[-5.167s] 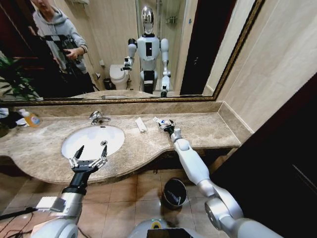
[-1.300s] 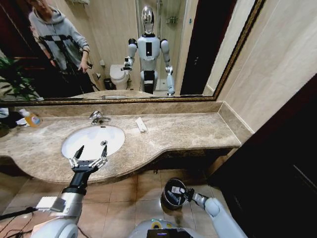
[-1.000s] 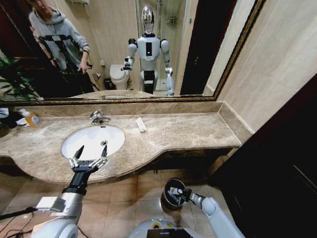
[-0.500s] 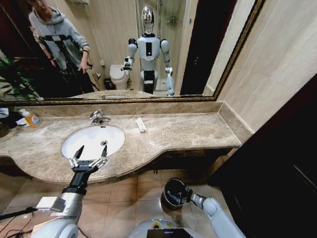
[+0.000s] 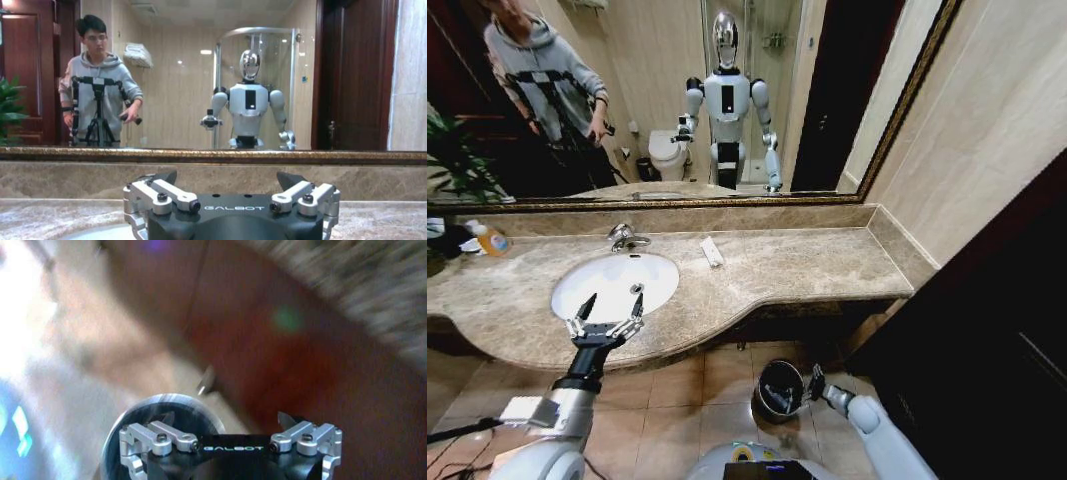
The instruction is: Pick up the trash from the sink and place it in the trash bin.
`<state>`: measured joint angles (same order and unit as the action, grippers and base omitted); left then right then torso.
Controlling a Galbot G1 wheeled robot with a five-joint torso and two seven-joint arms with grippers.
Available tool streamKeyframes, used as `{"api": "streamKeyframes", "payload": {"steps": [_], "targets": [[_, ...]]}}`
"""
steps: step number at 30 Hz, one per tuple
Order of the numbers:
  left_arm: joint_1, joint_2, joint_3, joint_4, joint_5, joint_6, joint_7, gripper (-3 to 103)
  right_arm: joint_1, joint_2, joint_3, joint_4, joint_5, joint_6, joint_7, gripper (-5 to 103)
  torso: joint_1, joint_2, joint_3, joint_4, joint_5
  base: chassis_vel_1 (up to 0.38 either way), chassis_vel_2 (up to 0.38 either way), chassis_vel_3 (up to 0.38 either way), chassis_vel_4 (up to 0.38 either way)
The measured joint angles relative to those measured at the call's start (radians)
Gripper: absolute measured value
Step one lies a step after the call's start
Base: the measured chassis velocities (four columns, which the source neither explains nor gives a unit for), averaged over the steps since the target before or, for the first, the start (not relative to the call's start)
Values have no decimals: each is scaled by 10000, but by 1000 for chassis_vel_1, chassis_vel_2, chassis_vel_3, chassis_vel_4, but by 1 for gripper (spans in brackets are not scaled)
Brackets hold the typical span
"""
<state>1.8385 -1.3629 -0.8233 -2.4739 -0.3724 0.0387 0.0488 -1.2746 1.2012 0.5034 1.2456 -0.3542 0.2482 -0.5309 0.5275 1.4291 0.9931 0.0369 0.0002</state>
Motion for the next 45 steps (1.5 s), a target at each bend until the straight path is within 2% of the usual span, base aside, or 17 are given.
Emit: {"api": "streamKeyframes", "payload": {"steps": [3, 4, 5, 7, 8, 10, 12, 16, 23, 29, 31, 33, 37, 40, 42, 43, 45], "targets": [[0, -1, 0, 0, 0, 0, 0, 100, -797, -162, 609, 1420, 2036, -396, 113, 100, 0, 0, 0, 0, 2, 0, 0, 0, 0], [0, -1, 0, 0, 0, 0, 0, 100, -797, -162, 609, 1420, 2036, -396, 113, 100, 0, 0, 0, 0, 2, 0, 0, 0, 0], [0, -1, 0, 0, 0, 0, 0, 100, -1286, -262, 1073, 2301, 3118, -595, 344, 100, 0, 0, 0, -2, -5, 0, 0, 0, 0], [0, 0, 1, 0, 0, 0, 0, 100, -1910, -295, 1687, 3450, 4152, -854, 713, 100, -2, 1, -1, -2, -2, 0, 0, 0, 0], [0, 0, 1, 0, 0, 0, 0, 100, -1910, -295, 1687, 3450, 4152, -854, 713, 100, -2, 1, -1, -2, -2, 0, 0, 0, 0], [0, 0, 0, 0, 0, 0, 0, 100, -2491, -288, 2351, 4673, 5112, -1123, 1153, 100, -1, 1, -1, -1, -6, 0, 0, 0, 0], [0, 0, -1, 0, 0, 0, 0, 100, -2584, -280, 2449, 4860, 5246, -1145, 1229, 100, -1, 1, -1, -1, -4, 0, 0, 0, 0], [0, 0, -1, 0, 0, 0, -2, 100, -3996, -221, 3456, 7143, 6427, -1365, 1731, 100, -1, 1, -1, -1, -5, 0, 0, 0, 0], [0, 0, 0, 0, 0, 0, 0, 100, -4293, -251, 3545, 8224, 6779, -1459, 1877, 100, -2, 1, -1, -4, -2, 0, 0, 0, 0], [0, 0, 1, 0, 0, 0, 0, 100, -2571, -528, 2527, 8394, 6507, -2292, 1747, 100, 1, 1, 0, 4, -4, 0, 0, 0, 0], [0, 0, 0, 0, 0, 0, 0, 100, -1628, -572, 1864, 7887, 6389, -2608, 1673, 100, 2, 0, 1, 4, 0, 0, 0, 0, 0], [0, 0, 0, 0, 0, 0, 0, 100, -1428, -596, 1683, 7744, 6373, -2658, 1672, 100, 2, 0, 1, 1, -1, 0, 0, 0, 0], [0, 0, 1, 0, 0, 0, 1, 100, -93, -717, 333, 6965, 6191, -2875, 1714, 100, 1, 0, 1, -1, -1, 0, 0, 0, 0], [0, 0, 0, 0, 0, 0, 0, 100, 563, -716, -439, 6575, 5931, -2874, 1748, 100, 1, 0, 1, 1, -3, 0, 0, 0, 0], [0, 0, -1, 0, 0, 0, -1, 100, 1323, -712, -1407, 6093, 5742, -2852, 1813, 100, 2, 0, 2, 0, -2, 0, 0, 0, 0], [0, 0, -1, 0, 0, 0, -1, 100, 1323, -712, -1407, 6093, 5742, -2852, 1813, 100, 2, 0, 2, 0, -2, 0, 0, 0, 0], [0, 0, 0, 0, 0, 0, 0, 100, 2046, -626, -2243, 5473, 5526, -2614, 1922, 100, 2, 0, 1, -1, -5, 0, 0, 0, 0]]}}
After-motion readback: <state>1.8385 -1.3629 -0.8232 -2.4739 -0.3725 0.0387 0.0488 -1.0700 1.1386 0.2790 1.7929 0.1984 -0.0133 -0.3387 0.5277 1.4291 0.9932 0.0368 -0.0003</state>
